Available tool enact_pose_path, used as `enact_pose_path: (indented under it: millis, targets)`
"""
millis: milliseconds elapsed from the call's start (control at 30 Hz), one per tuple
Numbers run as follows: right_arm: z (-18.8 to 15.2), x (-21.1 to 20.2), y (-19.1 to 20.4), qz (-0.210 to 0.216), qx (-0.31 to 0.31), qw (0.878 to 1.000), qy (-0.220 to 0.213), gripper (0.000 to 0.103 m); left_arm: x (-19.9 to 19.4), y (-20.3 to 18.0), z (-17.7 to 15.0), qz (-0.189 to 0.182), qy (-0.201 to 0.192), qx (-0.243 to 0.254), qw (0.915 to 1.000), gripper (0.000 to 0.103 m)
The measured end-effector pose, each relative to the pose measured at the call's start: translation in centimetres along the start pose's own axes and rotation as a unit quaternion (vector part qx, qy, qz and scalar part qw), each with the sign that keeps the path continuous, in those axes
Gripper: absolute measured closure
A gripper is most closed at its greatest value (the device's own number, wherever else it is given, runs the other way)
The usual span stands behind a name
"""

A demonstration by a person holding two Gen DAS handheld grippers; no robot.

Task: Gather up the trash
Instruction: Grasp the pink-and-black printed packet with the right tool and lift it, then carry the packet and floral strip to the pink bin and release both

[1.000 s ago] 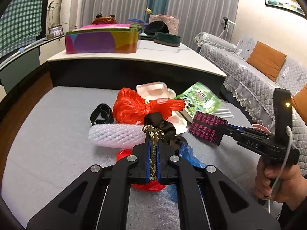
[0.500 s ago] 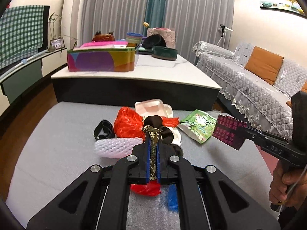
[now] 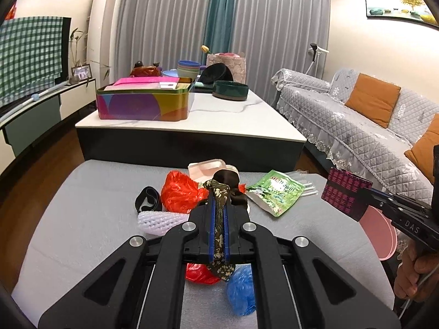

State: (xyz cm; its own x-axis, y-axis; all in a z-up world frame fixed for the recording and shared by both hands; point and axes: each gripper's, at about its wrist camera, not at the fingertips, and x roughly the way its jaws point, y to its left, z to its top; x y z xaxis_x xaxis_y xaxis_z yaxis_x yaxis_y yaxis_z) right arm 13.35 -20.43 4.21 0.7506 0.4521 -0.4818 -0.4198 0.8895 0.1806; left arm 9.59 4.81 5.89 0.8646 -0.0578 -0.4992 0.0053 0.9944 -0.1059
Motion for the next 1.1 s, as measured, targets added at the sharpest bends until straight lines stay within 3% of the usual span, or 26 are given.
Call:
enact_pose_path:
  millis: [533,1100]
  targets:
    - [0.1,-4.6,-1.5,-0.037,-0.010,0.999,-0.031,0.098,-1.9,-2.0,1.6,-0.023,-0.033,0.015,0.9991,0.099]
    - [-0.2,-8.4,-5.4,-0.084,0.005,0.995,-0.052,0.098,-1.2,-7.9,0.9,-0.075,-0.023,0.048,0.9957,0.099]
